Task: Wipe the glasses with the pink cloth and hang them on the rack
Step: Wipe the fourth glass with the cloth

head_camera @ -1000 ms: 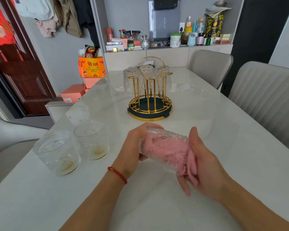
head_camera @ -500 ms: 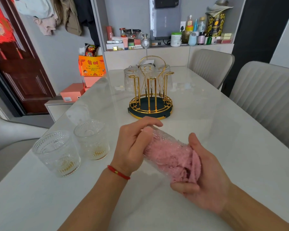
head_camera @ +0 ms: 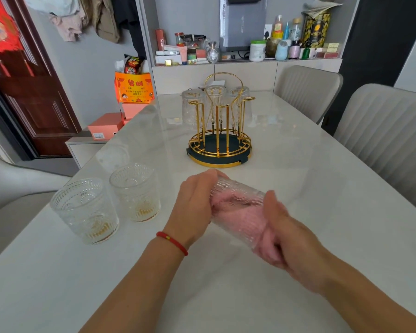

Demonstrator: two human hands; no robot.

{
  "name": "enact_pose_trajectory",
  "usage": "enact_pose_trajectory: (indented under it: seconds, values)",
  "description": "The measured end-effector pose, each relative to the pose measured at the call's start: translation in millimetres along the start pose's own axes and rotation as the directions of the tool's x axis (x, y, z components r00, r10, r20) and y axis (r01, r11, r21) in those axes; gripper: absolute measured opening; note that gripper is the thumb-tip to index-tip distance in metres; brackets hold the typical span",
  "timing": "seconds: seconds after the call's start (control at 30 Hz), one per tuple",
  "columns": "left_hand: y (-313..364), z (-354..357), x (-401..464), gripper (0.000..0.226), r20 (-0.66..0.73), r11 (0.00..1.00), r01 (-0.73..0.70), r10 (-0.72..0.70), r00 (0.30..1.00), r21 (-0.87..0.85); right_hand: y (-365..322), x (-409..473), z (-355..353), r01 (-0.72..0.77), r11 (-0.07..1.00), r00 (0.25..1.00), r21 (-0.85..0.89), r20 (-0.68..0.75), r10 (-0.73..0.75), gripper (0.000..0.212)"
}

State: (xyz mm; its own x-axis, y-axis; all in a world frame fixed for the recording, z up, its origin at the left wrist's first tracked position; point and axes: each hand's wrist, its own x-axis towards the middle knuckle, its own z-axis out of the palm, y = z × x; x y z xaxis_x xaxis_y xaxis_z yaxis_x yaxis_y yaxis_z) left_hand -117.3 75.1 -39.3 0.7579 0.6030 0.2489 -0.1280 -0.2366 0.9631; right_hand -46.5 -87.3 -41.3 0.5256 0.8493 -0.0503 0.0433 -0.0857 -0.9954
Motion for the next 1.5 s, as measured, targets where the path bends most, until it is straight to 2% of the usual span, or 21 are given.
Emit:
enact_pose_trajectory:
  seconds: [0.13,0.23,0.3,0.37,0.43,0.5,0.57,0.63,0.7,0.8,0.9,0.97,1.03,1.1,1.13,1.17,1.2,1.23,1.3,1.4,1.5]
  values:
    - [-4,-4,3,0.05,-0.044,0.934,-0.341,0.346,0.937,0.104,-7,1,-4,-0.267,0.754,0.96,0.6,0.234,0.153,0.079]
    - [-5,-9,4,0.048,0.019,0.822,-0.511,0.524,0.852,0.251,-5,5,-6,-0.375,0.566,0.914,0.734,0.393,0.095,0.069]
    - [-2,-5,4,0.046,0.014,0.825,-0.514,0.526,0.851,0.234,-6,7,-11,-0.356,0.606,0.919,0.711,0.384,0.089,0.069]
    - [11,1,1,0.04,0.012,0.955,-0.28,0.28,0.96,0.097,-12,5,-16,-0.242,0.81,0.957,0.534,0.268,0.109,0.081]
    - [19,1,-1,0.031,0.073,0.98,0.197,-0.197,0.978,0.003,-17,-2,-15,-0.016,0.991,0.993,0.13,0.118,0.001,0.085]
    - [17,-3,-1,0.031,0.132,0.898,0.434,-0.44,0.888,0.074,-13,-10,-15,0.174,0.947,0.981,-0.269,0.127,-0.144,0.078]
    - [12,-3,2,0.031,0.096,0.88,0.466,-0.474,0.875,0.095,-8,-4,-9,0.165,0.923,0.982,-0.347,0.14,-0.123,0.076]
    - [8,0,3,0.033,-0.02,0.931,0.355,-0.354,0.935,0.089,-7,6,1,0.014,0.981,1.0,-0.195,0.011,-0.012,0.089]
    - [9,3,3,0.037,-0.095,0.99,0.125,-0.119,0.988,0.061,-9,7,4,-0.145,0.967,0.989,0.211,0.064,0.134,0.095]
    - [6,-2,5,0.042,-0.101,0.993,-0.12,0.117,0.988,-0.018,-10,3,1,-0.367,0.66,0.905,0.655,0.417,0.089,0.085]
    - [1,-7,7,0.047,-0.013,0.935,-0.35,0.351,0.936,0.052,-2,4,-1,-0.497,0.357,0.854,0.791,0.519,0.04,0.076]
    - [-2,-10,6,0.049,0.029,0.934,-0.353,0.352,0.936,0.057,-3,8,-2,-0.454,0.411,0.878,0.791,0.475,0.058,0.076]
    - [-1,-14,7,0.053,0.092,0.996,-0.091,0.092,0.991,-0.007,-6,10,-1,-0.312,0.651,0.926,0.692,0.374,0.047,0.076]
    - [0,-23,8,0.065,0.219,0.974,0.227,-0.219,0.951,-0.012,-20,17,-1,-0.211,0.878,0.92,0.429,0.39,0.031,0.076]
    - [1,-25,8,0.073,0.245,0.948,0.318,-0.314,0.917,0.024,-23,14,5,-0.198,0.933,0.935,0.302,0.345,0.087,0.094]
    - [2,-25,8,0.082,0.234,0.93,0.357,-0.367,0.9,0.085,-5,15,1,-0.215,0.944,0.844,0.251,0.534,0.05,0.033]
    - [4,-23,7,0.083,0.196,0.924,0.353,-0.377,0.905,0.147,0,19,2,0.045,0.999,0.888,0.009,0.458,-0.044,0.063]
    - [7,-18,5,0.071,0.151,0.928,0.322,-0.351,0.924,0.185,5,14,1,0.194,0.965,0.914,-0.178,0.389,-0.111,0.07]
    - [10,-7,2,0.042,0.051,0.956,0.259,-0.268,0.962,0.14,8,8,3,0.222,0.946,0.963,-0.237,0.205,-0.175,0.086]
    - [10,-2,0,0.037,-0.045,0.997,0.031,-0.028,0.999,0.066,5,0,6,-0.026,0.99,0.98,0.141,0.198,-0.003,0.097]
    - [3,-8,1,0.041,-0.05,0.946,-0.317,0.32,0.946,0.062,7,9,4,-0.247,0.723,0.908,0.646,0.414,-0.06,0.093]
